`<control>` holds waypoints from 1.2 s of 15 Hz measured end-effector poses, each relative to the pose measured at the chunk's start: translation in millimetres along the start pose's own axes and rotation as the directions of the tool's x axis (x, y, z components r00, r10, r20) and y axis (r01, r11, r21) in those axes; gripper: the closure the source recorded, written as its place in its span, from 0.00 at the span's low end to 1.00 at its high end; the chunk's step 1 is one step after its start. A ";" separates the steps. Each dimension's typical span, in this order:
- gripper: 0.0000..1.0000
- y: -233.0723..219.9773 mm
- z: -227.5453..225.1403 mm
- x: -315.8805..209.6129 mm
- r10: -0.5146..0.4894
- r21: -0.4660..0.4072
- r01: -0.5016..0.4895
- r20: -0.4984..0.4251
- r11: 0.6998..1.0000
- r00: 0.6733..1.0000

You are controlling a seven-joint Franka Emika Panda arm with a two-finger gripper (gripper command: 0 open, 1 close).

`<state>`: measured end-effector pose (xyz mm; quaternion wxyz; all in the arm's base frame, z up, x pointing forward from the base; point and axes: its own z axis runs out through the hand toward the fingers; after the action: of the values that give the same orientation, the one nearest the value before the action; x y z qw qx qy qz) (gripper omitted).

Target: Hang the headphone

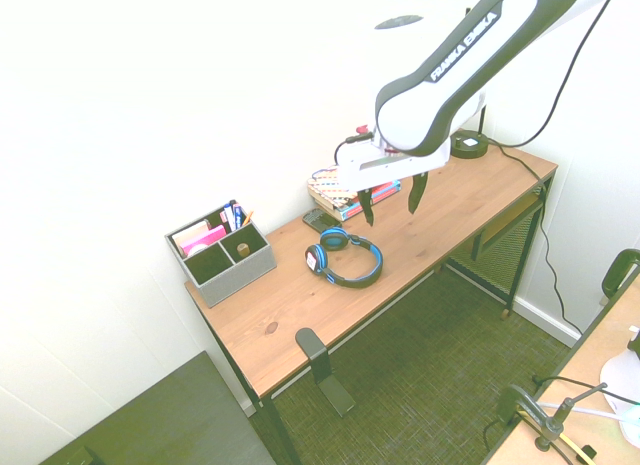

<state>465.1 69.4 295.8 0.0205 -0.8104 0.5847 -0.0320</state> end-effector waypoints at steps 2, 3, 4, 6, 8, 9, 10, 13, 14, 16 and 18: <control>0.00 -9.7 25.7 3.1 0.071 -0.007 -0.071 0.015 0.997 0.997; 0.00 -13.3 36.7 5.0 0.095 -0.009 -0.095 0.021 0.995 0.995; 0.00 -13.8 48.0 5.9 0.109 -0.014 -0.109 0.026 0.994 0.994; 0.00 -11.2 70.9 4.5 0.135 -0.026 -0.134 0.047 0.991 0.990; 0.00 -9.5 89.6 4.4 0.144 -0.018 -0.143 0.071 0.989 0.987; 1.00 -7.8 97.1 6.4 0.147 -0.022 -0.146 0.071 0.989 0.987; 1.00 -5.6 103.7 9.2 0.153 -0.030 -0.152 0.066 0.988 0.986; 1.00 -8.6 114.3 5.2 0.157 -0.025 -0.155 0.063 0.988 0.986; 1.00 -11.5 115.9 1.8 0.154 -0.024 -0.153 0.065 0.988 0.986; 1.00 -14.1 118.8 4.1 0.160 -0.025 -0.159 0.063 0.987 0.985; 1.00 -12.6 123.7 6.7 0.168 -0.034 -0.167 0.062 0.985 0.984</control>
<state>488.5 66.5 173.5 0.0302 -0.7591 0.6502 0.0045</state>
